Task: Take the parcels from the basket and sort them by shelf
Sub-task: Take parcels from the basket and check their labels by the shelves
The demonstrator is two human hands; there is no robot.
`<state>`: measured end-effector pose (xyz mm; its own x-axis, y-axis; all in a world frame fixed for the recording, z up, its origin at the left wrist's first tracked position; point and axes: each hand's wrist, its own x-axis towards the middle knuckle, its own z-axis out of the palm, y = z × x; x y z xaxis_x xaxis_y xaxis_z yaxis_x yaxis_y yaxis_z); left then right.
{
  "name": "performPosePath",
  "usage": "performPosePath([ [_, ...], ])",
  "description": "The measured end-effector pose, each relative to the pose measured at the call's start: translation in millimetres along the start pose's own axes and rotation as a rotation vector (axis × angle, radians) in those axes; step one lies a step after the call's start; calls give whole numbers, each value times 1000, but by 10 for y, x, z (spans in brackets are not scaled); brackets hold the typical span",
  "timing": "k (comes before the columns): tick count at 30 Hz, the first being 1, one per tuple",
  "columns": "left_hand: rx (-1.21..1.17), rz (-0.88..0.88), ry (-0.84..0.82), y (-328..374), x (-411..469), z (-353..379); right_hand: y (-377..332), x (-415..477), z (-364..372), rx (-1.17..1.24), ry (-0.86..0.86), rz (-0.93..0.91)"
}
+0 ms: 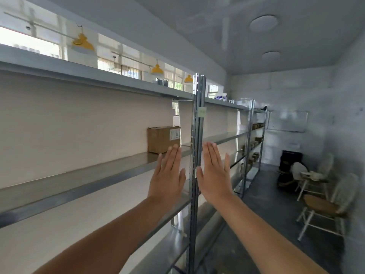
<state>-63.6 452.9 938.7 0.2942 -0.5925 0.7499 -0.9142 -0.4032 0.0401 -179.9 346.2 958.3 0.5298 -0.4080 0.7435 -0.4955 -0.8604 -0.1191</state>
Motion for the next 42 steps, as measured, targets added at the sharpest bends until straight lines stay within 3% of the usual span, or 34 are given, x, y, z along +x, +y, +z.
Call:
performPosePath([
  [12, -128, 67, 64, 1111, 1278, 1105, 1869, 601, 12, -100, 53, 86],
  [22, -221, 128, -4, 1596, 1631, 2211, 3003, 561, 590, -149, -51, 183],
  [34, -274, 154, -42, 1523, 2333, 3314, 3588, 1068, 1348, -320, -109, 228],
  [42, -342, 214, -70, 1216, 2958, 3943, 3700, 1646, 1922, -356, -118, 351],
])
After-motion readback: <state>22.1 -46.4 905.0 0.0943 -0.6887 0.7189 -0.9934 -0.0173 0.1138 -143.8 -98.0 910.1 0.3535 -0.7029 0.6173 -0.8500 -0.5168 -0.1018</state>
